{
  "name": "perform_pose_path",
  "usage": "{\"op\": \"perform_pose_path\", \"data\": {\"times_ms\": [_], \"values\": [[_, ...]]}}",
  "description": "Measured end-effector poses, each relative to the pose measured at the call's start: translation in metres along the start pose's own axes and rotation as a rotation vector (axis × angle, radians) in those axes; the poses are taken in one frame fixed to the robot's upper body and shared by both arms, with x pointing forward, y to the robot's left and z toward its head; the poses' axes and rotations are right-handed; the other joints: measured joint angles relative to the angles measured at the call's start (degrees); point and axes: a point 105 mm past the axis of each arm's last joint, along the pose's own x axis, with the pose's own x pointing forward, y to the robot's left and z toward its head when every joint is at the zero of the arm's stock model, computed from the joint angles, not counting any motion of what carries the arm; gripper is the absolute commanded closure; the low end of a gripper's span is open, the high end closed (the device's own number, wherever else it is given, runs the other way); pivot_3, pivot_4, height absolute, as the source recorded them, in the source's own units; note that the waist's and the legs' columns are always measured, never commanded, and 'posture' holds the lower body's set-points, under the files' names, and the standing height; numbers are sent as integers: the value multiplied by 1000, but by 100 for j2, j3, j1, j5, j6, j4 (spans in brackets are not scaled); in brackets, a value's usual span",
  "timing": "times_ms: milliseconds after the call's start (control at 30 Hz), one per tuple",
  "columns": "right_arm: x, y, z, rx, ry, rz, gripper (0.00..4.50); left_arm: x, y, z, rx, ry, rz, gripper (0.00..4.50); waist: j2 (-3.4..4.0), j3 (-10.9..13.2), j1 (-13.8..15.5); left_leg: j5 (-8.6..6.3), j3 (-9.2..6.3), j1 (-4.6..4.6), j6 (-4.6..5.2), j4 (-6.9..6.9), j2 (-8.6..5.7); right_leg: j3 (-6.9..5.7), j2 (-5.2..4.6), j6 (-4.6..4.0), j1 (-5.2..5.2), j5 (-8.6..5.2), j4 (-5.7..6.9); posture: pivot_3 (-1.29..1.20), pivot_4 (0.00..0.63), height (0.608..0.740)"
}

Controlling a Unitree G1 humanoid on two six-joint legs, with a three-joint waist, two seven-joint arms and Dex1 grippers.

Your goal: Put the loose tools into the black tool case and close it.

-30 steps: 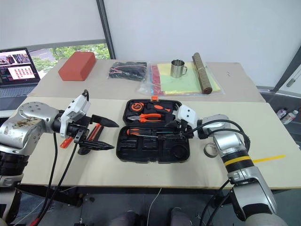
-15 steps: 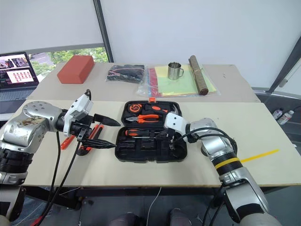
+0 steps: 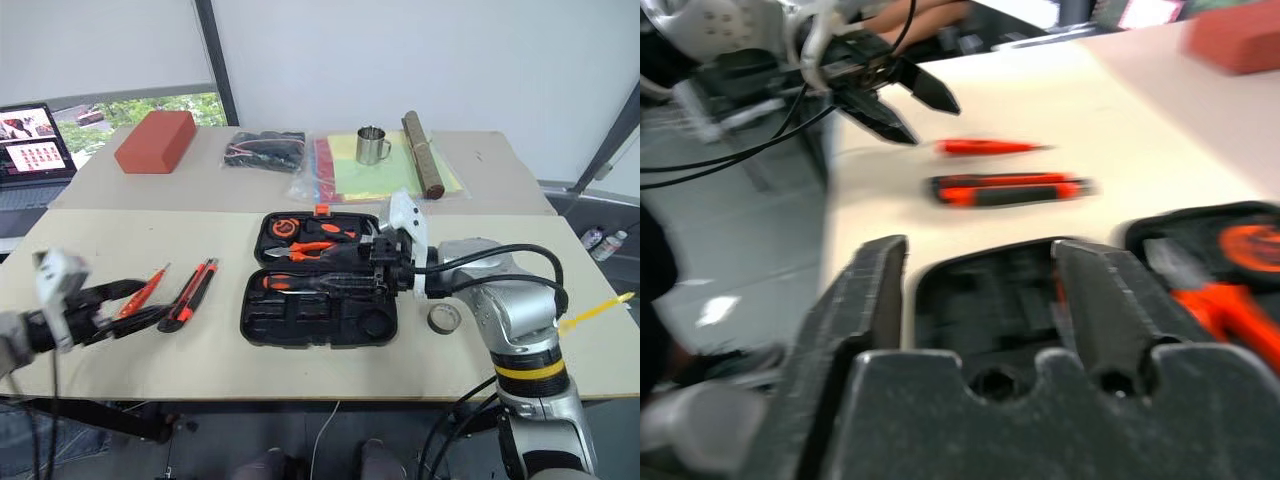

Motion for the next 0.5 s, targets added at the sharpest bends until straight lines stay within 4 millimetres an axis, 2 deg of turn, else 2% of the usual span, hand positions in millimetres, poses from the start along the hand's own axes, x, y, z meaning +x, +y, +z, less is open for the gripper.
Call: {"op": "perform_pose_path", "data": {"times_ms": [67, 100, 200, 300, 333, 367, 500], "values": [[1, 2, 1, 4, -2, 1, 129, -10, 6, -12, -26, 32, 62, 0, -4, 3, 59, -3, -3, -6, -6, 1, 3, -6, -2, 3, -4, -2, -2, 0, 150, 736], [2, 4, 2, -2, -5, -3, 129, -14, 9, -17, -29, 53, 92, 0, -4, 3, 114, -5, -3, 0, -10, 1, 3, -6, -4, 8, -17, -2, -1, 0, 150, 736], [5, 5, 0, 3, 1, -15, 129, -10, 22, -15, -9, 71, 129, 0, -5, 2, 227, 3, -5, 7, -25, 2, 2, -10, -10, 19, -16, 1, 1, 0, 150, 736], [7, 5, -6, 12, 15, -23, 129, 5, 36, 1, 21, 79, 143, 0, -9, 0, 298, 8, -2, 1, -32, 2, 0, -7, -10, 17, -25, 17, 1, 0, 150, 736], [10, 7, -8, 16, 23, -16, 129, 11, 43, 9, 35, 94, 152, 0, -10, -1, 282, 6, 10, -4, -30, 0, 0, -2, -8, -13, -29, 40, -5, 0, 150, 736], [8, 6, -11, 17, 33, -37, 129, 28, 49, 14, 29, 126, 130, 0, -8, -3, 283, 7, 10, -8, -29, -5, -16, -3, -10, -12, -24, 41, 13, 0, 150, 736], [9, 7, -9, -5, 34, -55, 129, 60, 56, 15, -6, 216, 97, 0, -12, -5, 202, 10, 28, -17, -27, -19, -12, -25, 40, -12, -29, 40, 4, 0, 150, 736]]}}
